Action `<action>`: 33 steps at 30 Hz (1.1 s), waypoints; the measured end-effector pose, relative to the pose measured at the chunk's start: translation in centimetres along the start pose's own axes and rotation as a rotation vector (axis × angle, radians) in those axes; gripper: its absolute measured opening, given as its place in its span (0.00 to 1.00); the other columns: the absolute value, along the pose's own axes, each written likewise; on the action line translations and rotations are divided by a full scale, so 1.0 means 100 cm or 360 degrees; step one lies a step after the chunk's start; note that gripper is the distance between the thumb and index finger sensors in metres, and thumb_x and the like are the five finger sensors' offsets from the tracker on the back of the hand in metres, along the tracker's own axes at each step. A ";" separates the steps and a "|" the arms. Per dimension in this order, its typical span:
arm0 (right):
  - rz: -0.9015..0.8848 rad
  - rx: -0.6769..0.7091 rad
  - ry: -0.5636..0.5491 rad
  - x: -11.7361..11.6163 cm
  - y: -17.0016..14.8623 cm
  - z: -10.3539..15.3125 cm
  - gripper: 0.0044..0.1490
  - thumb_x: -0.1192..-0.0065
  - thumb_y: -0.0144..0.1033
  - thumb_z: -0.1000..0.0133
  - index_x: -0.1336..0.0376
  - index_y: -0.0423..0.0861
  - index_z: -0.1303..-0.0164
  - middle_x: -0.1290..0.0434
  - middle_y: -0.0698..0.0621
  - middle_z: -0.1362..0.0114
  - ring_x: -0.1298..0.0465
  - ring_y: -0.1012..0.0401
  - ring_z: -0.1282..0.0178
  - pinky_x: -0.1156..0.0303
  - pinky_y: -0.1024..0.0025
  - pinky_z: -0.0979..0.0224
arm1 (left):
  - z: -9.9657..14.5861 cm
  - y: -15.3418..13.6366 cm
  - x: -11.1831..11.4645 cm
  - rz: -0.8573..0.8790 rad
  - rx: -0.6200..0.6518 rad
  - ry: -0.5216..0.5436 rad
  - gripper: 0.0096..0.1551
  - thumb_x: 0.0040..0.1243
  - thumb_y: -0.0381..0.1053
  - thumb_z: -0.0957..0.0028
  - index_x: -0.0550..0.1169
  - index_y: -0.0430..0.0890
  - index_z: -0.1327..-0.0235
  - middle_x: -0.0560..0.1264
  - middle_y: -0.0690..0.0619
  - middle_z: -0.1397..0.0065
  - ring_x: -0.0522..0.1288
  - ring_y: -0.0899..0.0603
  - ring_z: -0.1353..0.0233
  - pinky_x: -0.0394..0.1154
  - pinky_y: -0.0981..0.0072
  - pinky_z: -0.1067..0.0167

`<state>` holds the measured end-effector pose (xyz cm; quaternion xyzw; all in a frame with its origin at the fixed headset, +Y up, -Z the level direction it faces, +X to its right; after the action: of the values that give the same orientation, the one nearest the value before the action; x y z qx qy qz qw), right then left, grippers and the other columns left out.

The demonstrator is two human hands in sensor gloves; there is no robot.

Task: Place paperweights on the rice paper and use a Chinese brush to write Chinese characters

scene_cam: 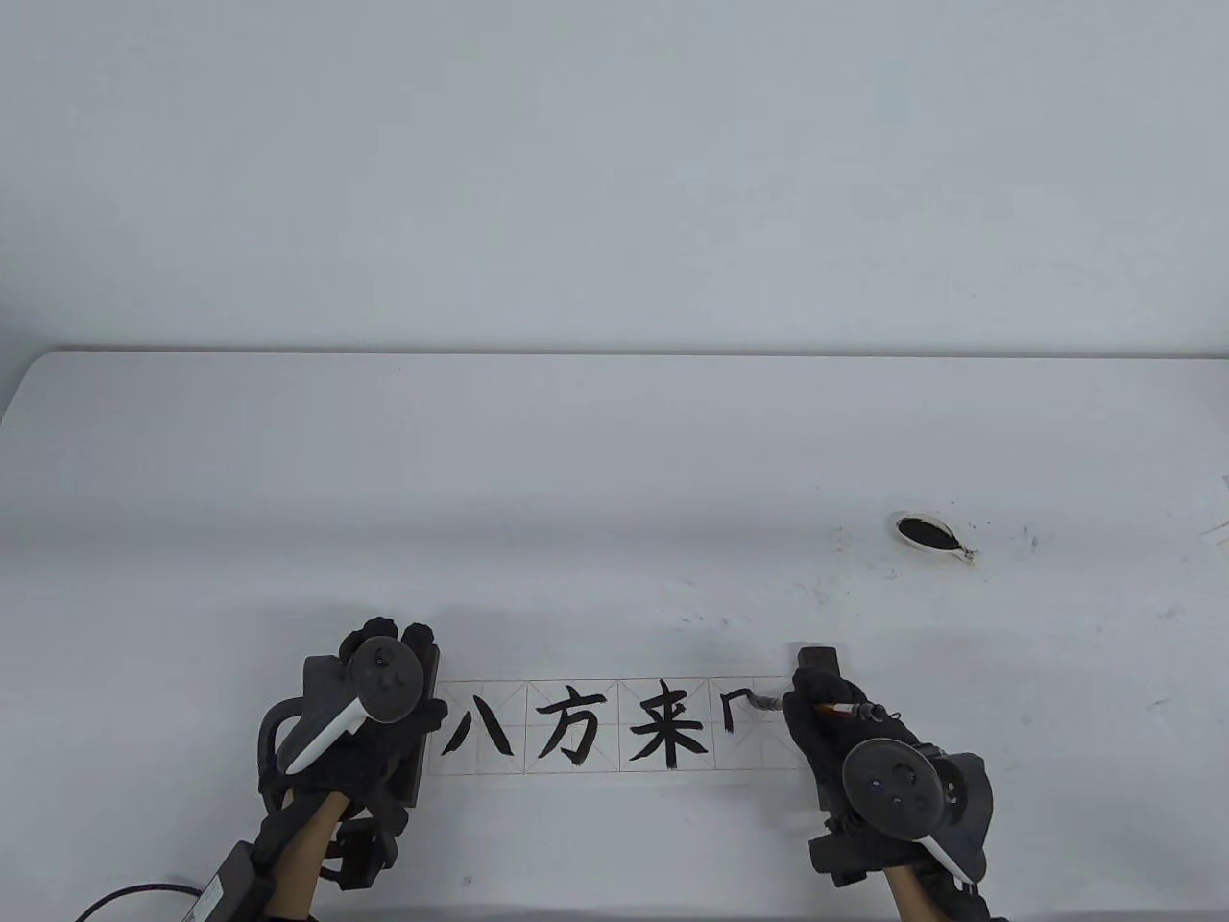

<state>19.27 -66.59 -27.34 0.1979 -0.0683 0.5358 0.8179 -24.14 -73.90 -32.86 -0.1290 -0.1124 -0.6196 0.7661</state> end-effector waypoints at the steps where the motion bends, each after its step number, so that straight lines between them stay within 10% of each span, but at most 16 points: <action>1: -0.0002 0.0000 -0.0001 0.000 0.000 0.000 0.26 0.44 0.46 0.40 0.31 0.41 0.42 0.18 0.44 0.48 0.16 0.55 0.57 0.19 0.69 0.57 | 0.000 0.000 0.000 0.0000 0.0000 0.0000 0.50 0.46 0.62 0.43 0.39 0.60 0.13 0.34 0.46 0.09 0.36 0.34 0.10 0.35 0.42 0.18; 33: -0.0103 0.0083 0.0030 0.002 0.004 0.004 0.25 0.45 0.46 0.40 0.29 0.41 0.47 0.17 0.45 0.53 0.15 0.56 0.62 0.19 0.70 0.61 | -0.001 0.001 0.001 -0.0003 0.0002 -0.0012 0.50 0.46 0.62 0.43 0.39 0.60 0.13 0.34 0.46 0.09 0.36 0.34 0.10 0.35 0.42 0.18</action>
<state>19.05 -66.44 -26.85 0.2162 -0.0403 0.5126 0.8300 -24.02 -74.04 -32.93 -0.1308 -0.1158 -0.6197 0.7652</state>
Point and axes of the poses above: the tracker on the back of each hand, its own y axis roughly to the thumb side, its own z axis roughly from the fingertips to the wrist, x = y × z, the point moved 3 cm from there along -z, roughly from the wrist to the fingertips
